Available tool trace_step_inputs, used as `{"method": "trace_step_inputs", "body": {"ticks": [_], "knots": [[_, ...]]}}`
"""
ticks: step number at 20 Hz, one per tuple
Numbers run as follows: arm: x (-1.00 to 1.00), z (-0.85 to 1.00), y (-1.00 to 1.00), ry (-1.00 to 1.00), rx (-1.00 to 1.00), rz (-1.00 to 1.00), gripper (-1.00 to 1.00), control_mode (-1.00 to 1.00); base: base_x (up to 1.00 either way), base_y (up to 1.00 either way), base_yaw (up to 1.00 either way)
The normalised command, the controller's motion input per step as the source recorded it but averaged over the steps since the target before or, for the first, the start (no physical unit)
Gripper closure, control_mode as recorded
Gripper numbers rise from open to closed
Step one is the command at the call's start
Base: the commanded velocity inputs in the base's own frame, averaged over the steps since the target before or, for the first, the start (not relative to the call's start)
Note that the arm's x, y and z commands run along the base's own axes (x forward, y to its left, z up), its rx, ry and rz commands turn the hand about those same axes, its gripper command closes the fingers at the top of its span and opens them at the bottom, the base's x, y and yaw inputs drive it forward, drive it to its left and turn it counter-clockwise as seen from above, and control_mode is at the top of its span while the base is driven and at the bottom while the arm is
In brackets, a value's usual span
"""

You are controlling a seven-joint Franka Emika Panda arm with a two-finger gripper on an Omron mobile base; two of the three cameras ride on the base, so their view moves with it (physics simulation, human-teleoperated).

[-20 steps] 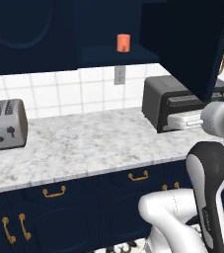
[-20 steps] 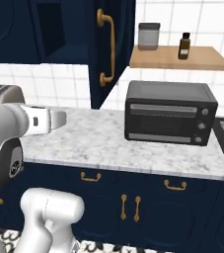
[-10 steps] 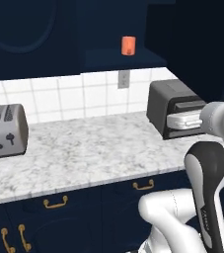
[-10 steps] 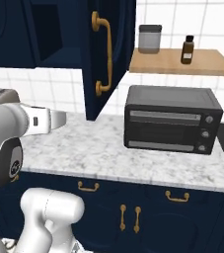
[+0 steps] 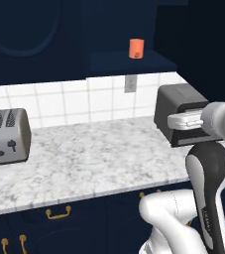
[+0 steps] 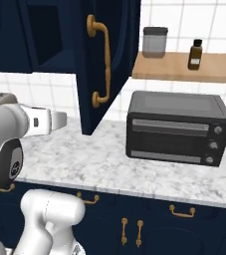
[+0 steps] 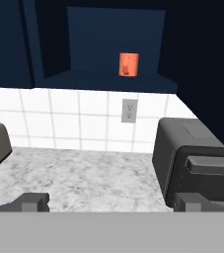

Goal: Gather all objects into one cabinet and sort the glasses and bowls to opposite sides.

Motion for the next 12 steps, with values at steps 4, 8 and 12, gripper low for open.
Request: {"method": "trace_step_inputs", "body": {"ticks": [4, 8, 12], "knots": [[0.0, 0.0, 0.0, 0.0, 0.0, 0.0, -1.0, 1.0, 0.36, 0.0, 0.07], [0.0, 0.0, 0.0, 0.0, 0.0, 0.0, -1.0, 1.0, 0.25, 0.0, 0.14], [0.0, 0.0, 0.0, 0.0, 0.0, 0.0, -1.0, 1.0, 0.11, 0.0, 0.05]]}}
